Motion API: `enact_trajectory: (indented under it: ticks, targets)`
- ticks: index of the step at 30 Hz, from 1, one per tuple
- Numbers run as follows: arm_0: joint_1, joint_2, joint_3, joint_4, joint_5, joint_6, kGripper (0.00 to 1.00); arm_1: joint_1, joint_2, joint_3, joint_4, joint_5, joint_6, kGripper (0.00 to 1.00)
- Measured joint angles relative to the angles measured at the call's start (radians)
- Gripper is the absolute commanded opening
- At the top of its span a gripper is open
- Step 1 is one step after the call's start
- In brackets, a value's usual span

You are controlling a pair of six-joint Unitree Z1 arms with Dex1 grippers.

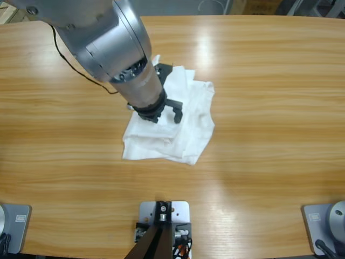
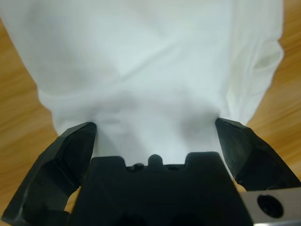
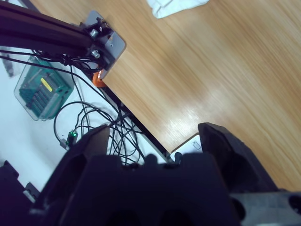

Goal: Fold clothes

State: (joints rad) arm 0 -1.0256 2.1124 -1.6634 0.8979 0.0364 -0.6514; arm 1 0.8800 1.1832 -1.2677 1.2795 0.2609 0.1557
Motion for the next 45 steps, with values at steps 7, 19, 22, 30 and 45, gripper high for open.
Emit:
enact_trajectory:
  ticks: [7, 19, 22, 30, 45]
  targets:
    - [-0.044, 0.028, 0.039, -0.003, 0.011, -0.082, 0.996, 0.0, -0.002, 0.0, 0.0, 0.0, 0.0, 0.77]
    - [-0.063, -0.019, 0.088, -0.039, 0.064, -0.125, 0.996, 0.0, -0.002, 0.0, 0.0, 0.0, 0.0, 0.77]
    - [-0.021, -0.079, 0.036, -0.047, 0.071, -0.022, 0.996, 0.0, -0.003, 0.0, 0.0, 0.0, 0.0, 0.77]
    - [0.005, -0.009, -0.148, 0.054, 0.086, 0.331, 0.996, 0.0, -0.034, 0.0, 0.018, 0.0, 0.0, 0.77]
    - [0.0, 0.218, -0.367, 0.275, 0.088, 0.538, 0.996, 0.0, -0.034, 0.001, 0.031, 0.0, 0.0, 0.77]
